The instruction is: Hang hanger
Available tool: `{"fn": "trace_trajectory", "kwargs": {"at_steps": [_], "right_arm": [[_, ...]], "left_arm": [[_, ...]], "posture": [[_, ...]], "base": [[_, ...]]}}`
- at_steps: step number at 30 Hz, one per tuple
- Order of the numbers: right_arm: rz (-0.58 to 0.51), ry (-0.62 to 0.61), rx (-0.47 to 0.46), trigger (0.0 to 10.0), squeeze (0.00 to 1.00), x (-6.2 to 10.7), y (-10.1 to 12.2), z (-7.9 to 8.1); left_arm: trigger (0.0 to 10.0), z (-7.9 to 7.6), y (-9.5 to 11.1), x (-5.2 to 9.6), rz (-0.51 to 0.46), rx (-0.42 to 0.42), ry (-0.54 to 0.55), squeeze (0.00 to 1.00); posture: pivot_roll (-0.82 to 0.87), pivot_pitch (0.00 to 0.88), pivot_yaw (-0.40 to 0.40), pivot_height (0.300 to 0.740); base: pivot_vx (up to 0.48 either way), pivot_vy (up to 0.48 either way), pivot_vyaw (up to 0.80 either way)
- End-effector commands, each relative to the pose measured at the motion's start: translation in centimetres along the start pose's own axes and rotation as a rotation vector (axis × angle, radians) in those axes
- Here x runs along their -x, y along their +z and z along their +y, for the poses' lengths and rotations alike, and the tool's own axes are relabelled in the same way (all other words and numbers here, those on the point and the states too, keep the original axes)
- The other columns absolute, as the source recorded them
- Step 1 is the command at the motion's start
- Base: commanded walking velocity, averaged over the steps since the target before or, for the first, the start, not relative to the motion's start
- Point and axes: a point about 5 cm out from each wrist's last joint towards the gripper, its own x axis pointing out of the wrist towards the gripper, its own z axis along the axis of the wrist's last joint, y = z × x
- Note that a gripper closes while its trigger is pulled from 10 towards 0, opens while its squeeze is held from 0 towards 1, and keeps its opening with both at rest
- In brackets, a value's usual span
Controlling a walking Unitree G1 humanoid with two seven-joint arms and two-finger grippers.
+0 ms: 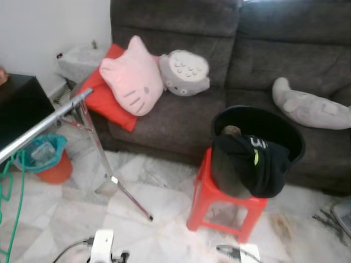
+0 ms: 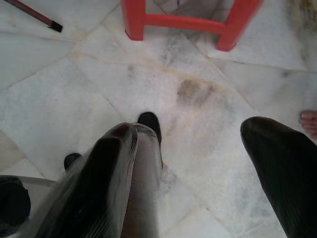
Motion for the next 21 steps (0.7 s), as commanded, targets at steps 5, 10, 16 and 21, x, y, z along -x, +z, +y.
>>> {"fn": "trace_trajectory", "kwargs": {"at_steps": [5, 10, 16, 21], "right_arm": [[-0.017, -0.006, -0.018, 10.0, 0.0, -0.02, 0.25, -0.07], [-0.007, -0.005, -0.021, 10.0, 0.0, -0.02, 0.15, -0.07], [0.004, 0.0, 0.003, 10.0, 0.0, -0.03, 0.08, -0.1], [0.002, -0.002, -0.002, 10.0, 0.0, -0.02, 0.07, -0.11]], "left_arm": [[10.0, -0.01, -0.56, 0.12, 0.024, -0.016, -0.007, 0.0], [10.0, -0.06, -0.55, 0.11, 0.024, -0.022, -0.009, 0.0], [10.0, -0.05, -0.62, 0.11, 0.029, -0.022, -0.001, 0.0], [10.0, -0.03, -0.6, 0.11, 0.027, -0.017, 0.002, 0.0]], "posture": [[0.01, 0.0, 0.024, 0.74], [0.01, 0.0, 0.024, 0.74], [0.01, 0.0, 0.023, 0.74], [0.01, 0.0, 0.023, 0.74]], "base": [[0.0, -0.365, 0.0], [0.0, -0.348, -0.32], [0.0, -0.057, -0.72], [0.0, 0.0, -0.1]]}}
